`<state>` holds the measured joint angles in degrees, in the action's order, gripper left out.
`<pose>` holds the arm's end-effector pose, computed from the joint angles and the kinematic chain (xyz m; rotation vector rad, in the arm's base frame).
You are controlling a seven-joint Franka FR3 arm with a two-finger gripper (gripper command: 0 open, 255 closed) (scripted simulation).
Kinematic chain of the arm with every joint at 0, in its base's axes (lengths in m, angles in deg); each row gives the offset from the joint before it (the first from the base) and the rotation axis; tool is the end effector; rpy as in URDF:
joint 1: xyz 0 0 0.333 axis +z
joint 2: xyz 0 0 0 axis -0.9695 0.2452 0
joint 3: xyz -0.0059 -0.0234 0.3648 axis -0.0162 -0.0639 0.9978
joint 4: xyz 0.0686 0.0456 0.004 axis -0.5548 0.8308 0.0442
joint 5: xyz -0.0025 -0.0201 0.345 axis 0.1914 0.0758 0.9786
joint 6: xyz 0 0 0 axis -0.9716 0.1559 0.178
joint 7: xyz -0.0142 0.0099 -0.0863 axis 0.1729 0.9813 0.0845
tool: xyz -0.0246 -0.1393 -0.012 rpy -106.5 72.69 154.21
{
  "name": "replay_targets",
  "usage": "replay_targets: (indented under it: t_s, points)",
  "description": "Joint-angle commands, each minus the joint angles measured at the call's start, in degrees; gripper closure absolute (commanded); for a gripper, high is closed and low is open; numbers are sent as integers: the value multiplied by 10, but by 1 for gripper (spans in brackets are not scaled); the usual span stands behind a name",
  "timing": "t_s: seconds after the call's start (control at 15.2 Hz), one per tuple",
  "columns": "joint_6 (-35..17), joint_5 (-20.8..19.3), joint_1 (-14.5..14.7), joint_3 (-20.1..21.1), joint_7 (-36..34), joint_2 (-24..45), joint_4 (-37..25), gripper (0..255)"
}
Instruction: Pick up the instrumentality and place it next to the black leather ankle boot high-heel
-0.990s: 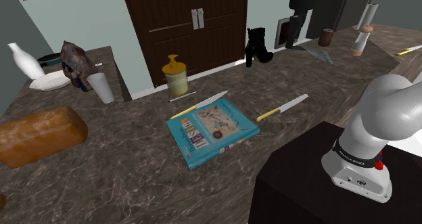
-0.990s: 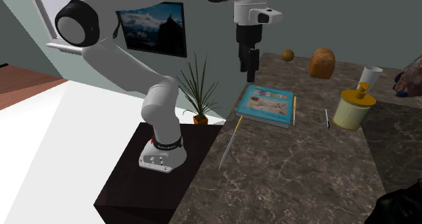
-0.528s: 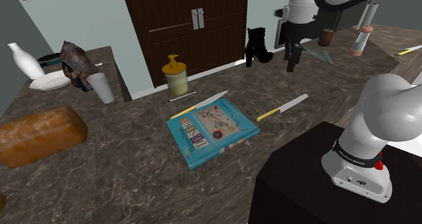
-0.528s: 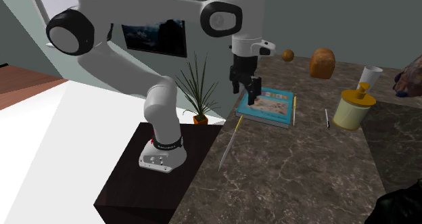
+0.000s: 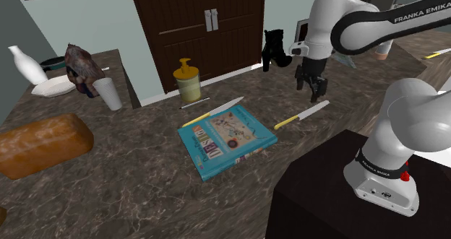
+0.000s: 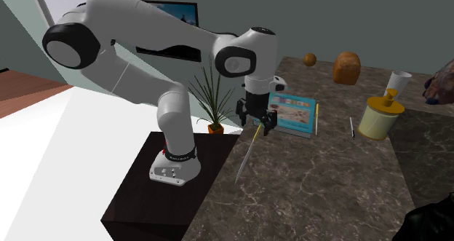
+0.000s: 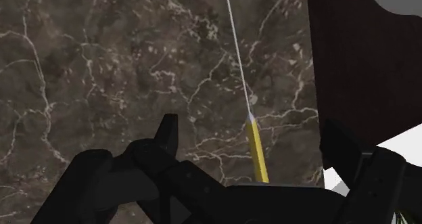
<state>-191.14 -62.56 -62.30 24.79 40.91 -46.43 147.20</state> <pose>0.2097 -0.0420 0.4333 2.7725 1.4508 -0.0066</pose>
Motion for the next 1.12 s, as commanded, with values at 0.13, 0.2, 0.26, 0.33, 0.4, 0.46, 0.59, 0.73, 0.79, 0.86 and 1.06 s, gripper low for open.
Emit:
replay_targets:
  t_s: [0.13, 0.2, 0.26, 0.33, 0.4, 0.46, 0.59, 0.73, 0.79, 0.86, 1.06]
  points:
    - [-73, -47, 19, -58, 119, 26, 56, 0]
    - [-80, -51, 21, -63, 129, 29, 61, 0]
    - [-91, -54, 20, -66, 129, 35, 66, 0]
    - [-102, -57, 19, -69, 129, 41, 71, 0]
    - [-113, -60, 19, -71, 128, 47, 76, 0]
    - [-124, -63, 18, -74, 128, 54, 80, 0]
    - [-147, -69, 17, -80, 127, 68, 89, 0]
    - [-166, -74, 16, -85, 126, 81, 96, 0]
    - [-166, -74, 16, -85, 127, 81, 96, 0]
    - [-166, -74, 16, -85, 127, 81, 96, 0]
    - [-166, -74, 16, -85, 127, 81, 96, 0]
